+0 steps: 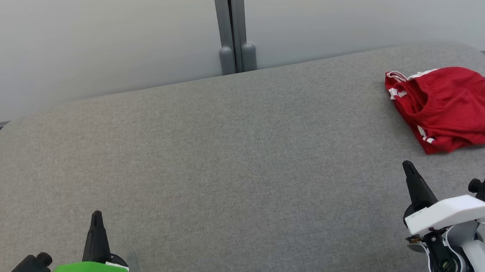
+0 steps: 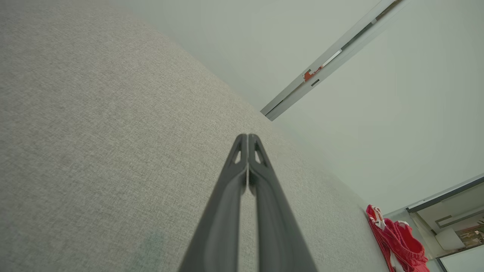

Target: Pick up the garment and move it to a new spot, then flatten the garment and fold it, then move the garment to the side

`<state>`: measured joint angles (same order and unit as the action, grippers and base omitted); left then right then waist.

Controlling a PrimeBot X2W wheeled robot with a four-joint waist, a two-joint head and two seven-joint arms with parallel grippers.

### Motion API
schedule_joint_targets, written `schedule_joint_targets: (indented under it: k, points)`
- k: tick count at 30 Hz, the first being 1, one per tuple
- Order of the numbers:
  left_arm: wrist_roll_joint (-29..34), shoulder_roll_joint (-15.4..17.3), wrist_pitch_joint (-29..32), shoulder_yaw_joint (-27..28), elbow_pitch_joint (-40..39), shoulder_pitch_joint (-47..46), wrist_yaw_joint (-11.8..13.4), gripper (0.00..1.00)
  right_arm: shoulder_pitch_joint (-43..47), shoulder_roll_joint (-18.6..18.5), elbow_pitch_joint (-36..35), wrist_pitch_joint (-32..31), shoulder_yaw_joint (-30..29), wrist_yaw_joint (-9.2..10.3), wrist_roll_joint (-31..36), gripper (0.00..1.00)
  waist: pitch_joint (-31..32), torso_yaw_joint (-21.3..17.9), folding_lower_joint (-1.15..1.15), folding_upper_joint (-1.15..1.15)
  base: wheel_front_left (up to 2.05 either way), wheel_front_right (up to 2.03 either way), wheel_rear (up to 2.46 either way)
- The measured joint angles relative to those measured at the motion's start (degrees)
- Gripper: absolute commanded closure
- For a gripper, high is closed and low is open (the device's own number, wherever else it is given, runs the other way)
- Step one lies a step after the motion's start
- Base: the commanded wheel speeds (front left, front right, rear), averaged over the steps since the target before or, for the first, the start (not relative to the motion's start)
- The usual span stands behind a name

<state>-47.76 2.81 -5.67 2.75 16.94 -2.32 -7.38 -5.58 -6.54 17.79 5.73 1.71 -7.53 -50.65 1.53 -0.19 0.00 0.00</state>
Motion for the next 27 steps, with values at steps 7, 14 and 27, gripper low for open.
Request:
schedule_joint_targets:
  k: [7,14,27]
  points:
    - [-5.25,-0.01,1.27,0.48,-0.26,-0.21,0.01,1.00,-0.01,0.38,-0.41,-1.46,-0.99,0.01,-4.83,1.00,-0.14,0.02,0.00,0.00,0.00,0.00,0.00]
    - [-9.69,-0.02,2.66,0.82,-0.56,-0.70,0.01,1.00,-0.02,0.67,-0.80,-2.71,-1.81,0.01,-9.11,1.00,-0.27,0.03,0.00,0.00,0.00,0.00,0.00]
    - [-17.35,-0.02,4.69,1.41,-1.14,-1.32,0.01,1.00,-0.05,1.45,-1.43,-4.83,-3.25,0.02,-16.29,1.00,-0.53,0.06,0.00,0.00,0.00,0.00,0.00]
